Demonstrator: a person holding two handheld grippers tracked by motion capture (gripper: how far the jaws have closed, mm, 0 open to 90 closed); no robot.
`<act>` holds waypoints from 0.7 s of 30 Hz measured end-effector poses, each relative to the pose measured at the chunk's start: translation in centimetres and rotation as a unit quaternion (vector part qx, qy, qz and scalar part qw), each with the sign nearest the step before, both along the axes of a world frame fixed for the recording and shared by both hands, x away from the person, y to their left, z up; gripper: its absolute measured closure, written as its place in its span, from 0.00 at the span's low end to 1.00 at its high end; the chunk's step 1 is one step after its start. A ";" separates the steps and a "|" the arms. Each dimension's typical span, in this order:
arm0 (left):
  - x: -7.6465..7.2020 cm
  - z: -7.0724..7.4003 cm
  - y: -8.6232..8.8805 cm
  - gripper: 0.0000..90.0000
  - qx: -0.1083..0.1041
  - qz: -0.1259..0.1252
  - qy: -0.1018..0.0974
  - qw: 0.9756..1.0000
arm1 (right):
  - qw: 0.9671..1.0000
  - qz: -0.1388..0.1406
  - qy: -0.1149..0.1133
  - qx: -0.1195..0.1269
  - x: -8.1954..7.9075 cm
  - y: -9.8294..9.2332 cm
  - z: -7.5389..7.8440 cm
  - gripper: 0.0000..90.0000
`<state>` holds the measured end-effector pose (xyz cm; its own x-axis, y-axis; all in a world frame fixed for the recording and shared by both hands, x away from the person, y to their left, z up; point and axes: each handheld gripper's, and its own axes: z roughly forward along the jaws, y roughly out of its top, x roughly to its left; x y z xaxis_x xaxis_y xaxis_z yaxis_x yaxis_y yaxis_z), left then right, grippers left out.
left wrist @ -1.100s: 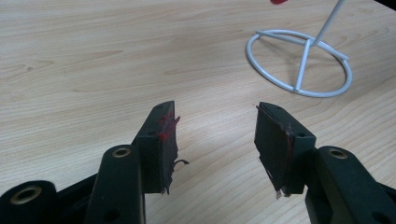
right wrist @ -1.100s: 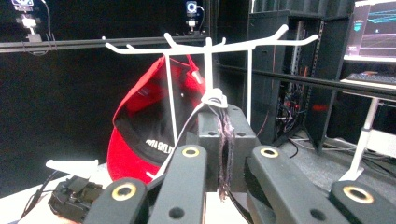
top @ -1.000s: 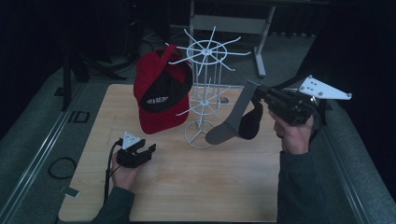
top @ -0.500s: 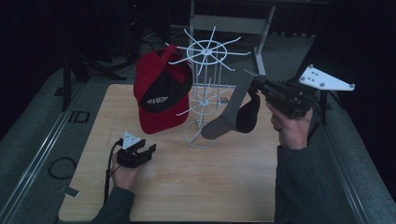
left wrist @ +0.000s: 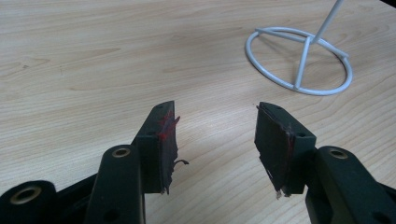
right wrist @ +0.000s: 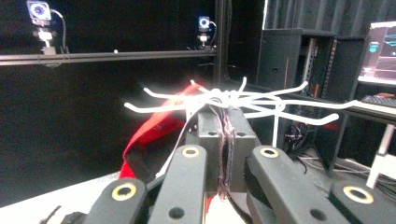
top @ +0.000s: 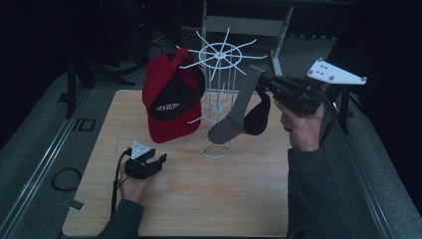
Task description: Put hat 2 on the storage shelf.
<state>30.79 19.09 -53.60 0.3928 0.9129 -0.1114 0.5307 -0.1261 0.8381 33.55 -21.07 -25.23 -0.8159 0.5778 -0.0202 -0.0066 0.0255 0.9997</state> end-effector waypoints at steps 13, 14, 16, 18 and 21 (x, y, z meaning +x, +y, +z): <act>0.0 0.0 0.0 0.55 0.002 0.000 0.000 1.000 | 0.999 -0.026 0.007 -0.037 1.0 2.0 -1.0 0.97; 0.0 0.0 0.0 0.55 0.002 0.000 0.000 1.000 | 0.999 -0.027 0.007 -0.039 1.0 2.1 -1.0 0.97; 0.0 0.0 0.0 0.55 0.001 0.000 -0.001 1.000 | 0.998 -0.033 0.010 -0.049 1.2 2.4 -1.2 0.97; 0.0 0.0 0.0 0.55 0.001 0.000 -0.001 1.000 | 0.998 -0.032 0.013 -0.048 1.3 2.6 -1.4 0.97; 0.0 0.0 0.0 0.55 0.001 -0.001 -0.001 1.000 | 0.998 -0.029 0.017 -0.044 1.4 2.6 -1.5 0.97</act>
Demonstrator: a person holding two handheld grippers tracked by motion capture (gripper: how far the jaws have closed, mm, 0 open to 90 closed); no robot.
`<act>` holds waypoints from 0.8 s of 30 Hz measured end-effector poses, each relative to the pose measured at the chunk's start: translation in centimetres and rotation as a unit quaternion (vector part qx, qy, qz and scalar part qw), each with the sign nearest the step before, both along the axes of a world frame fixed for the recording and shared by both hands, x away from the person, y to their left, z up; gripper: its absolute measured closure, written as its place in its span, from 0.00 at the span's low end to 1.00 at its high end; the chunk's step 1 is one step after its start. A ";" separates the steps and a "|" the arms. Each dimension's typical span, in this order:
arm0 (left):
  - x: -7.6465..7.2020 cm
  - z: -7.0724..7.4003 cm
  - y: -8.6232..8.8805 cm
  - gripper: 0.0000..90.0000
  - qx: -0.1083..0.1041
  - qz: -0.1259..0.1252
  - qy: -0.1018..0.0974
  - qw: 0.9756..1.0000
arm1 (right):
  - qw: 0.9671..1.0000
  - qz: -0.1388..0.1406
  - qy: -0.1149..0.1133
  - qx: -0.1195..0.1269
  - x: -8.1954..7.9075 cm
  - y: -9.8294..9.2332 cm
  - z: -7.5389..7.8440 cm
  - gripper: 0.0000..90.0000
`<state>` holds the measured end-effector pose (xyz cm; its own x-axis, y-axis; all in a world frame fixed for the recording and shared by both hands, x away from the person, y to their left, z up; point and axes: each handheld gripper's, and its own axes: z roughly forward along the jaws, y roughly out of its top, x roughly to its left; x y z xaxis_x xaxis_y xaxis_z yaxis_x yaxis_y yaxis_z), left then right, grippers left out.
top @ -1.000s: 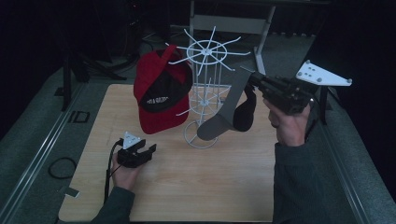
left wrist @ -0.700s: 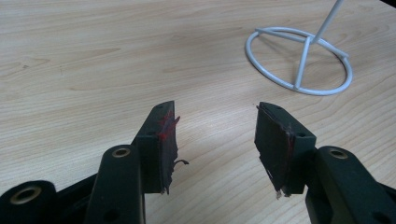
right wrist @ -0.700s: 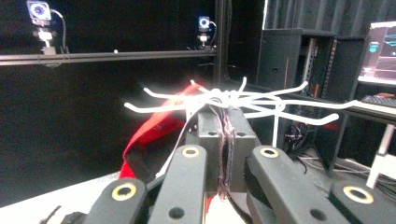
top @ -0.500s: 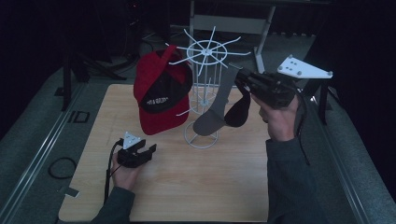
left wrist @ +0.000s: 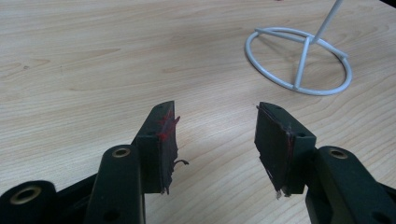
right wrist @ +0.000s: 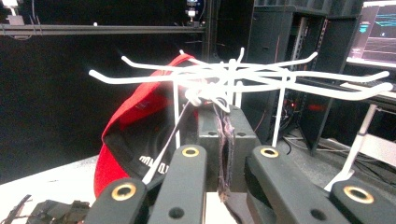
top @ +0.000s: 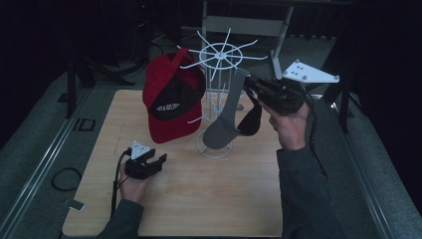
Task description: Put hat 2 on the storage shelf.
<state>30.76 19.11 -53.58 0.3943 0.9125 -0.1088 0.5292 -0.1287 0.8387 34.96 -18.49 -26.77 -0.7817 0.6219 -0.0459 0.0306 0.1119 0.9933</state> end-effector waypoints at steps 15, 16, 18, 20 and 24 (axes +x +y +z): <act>0.0 -0.1 0.0 0.55 0.001 0.000 0.001 1.000 | 0.999 -0.029 0.040 0.019 1.2 -0.6 -1.4 0.72; 0.0 0.0 0.0 0.55 0.001 0.000 0.001 1.000 | 0.998 -0.034 0.043 0.019 1.3 -0.7 -1.5 0.70; 0.0 0.0 0.0 0.55 0.000 0.001 0.001 1.000 | 0.998 -0.035 0.041 0.023 1.2 -1.0 -1.6 0.66; 0.0 0.0 0.0 0.55 0.001 0.000 0.000 1.000 | 0.998 -0.037 0.041 0.029 1.2 -1.4 -1.7 0.61; 0.0 -0.1 -0.1 0.54 0.001 0.000 0.002 1.000 | 0.997 -0.049 0.048 0.030 1.3 -2.2 -2.2 0.55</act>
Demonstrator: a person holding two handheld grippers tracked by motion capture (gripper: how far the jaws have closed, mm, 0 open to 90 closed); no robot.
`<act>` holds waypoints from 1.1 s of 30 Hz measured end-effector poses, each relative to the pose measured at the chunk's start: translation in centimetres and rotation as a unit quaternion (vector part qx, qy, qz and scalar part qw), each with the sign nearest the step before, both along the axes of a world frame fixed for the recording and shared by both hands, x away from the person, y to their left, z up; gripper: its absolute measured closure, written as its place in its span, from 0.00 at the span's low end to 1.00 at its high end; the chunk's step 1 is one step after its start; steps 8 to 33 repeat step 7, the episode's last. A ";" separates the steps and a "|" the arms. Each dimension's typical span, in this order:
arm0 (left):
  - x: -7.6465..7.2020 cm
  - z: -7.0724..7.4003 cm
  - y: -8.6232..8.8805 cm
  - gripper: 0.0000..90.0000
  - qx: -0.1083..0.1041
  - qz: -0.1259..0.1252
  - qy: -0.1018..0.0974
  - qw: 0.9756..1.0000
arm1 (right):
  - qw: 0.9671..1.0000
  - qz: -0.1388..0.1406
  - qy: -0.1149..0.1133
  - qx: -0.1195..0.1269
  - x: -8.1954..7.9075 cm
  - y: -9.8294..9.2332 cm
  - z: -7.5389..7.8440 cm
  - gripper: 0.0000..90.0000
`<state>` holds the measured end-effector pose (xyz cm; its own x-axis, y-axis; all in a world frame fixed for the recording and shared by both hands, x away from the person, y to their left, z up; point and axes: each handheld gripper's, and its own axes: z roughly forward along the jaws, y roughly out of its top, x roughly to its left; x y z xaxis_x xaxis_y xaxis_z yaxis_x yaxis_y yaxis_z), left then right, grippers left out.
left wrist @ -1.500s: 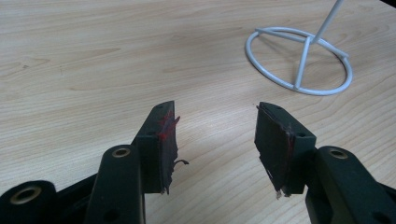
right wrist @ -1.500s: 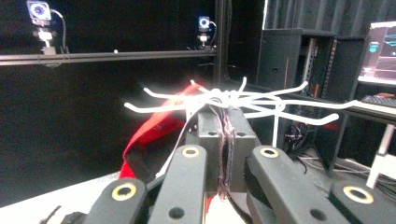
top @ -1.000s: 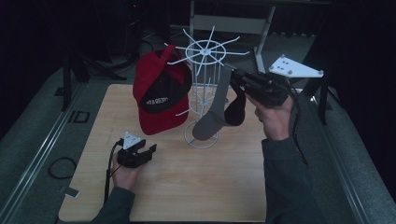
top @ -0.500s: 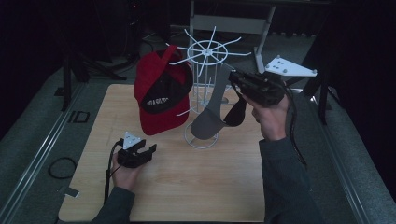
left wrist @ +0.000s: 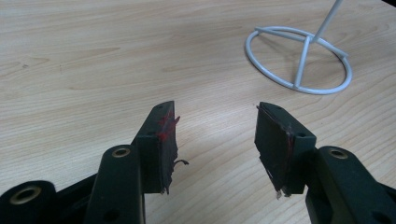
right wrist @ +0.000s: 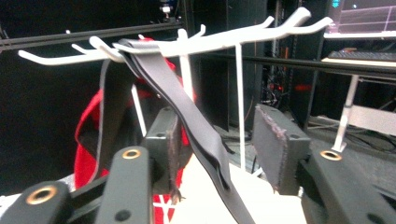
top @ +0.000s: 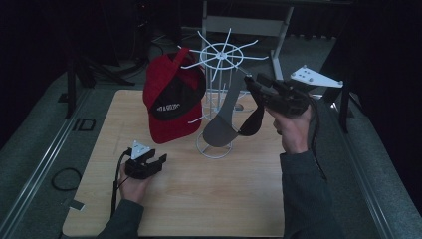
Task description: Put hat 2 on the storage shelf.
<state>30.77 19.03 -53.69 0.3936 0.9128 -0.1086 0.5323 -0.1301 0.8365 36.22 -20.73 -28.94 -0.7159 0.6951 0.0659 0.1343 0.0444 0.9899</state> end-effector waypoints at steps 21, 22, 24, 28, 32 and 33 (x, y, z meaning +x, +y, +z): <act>0.1 -0.1 -0.1 0.55 0.001 -0.003 0.002 1.000 | 1.000 -0.015 0.005 -0.016 0.1 -0.9 -1.0 0.49; 0.1 -0.1 -0.1 0.55 0.001 -0.003 0.002 1.000 | 1.000 -0.015 0.005 -0.016 0.1 -0.9 -1.0 0.49; 0.1 -0.1 -0.1 0.55 0.001 -0.003 0.002 1.000 | 1.000 -0.015 0.005 -0.016 0.1 -0.9 -1.0 0.49; 0.1 -0.1 -0.1 0.55 0.001 -0.003 0.002 1.000 | 1.000 -0.015 0.005 -0.016 0.1 -0.9 -1.0 0.49; 0.1 -0.1 -0.1 0.55 0.001 -0.003 0.002 1.000 | 1.000 -0.015 0.005 -0.016 0.1 -0.9 -1.0 0.49; 0.1 -0.1 -0.1 0.55 0.001 -0.003 0.002 1.000 | 1.000 -0.015 0.005 -0.016 0.1 -0.9 -1.0 0.49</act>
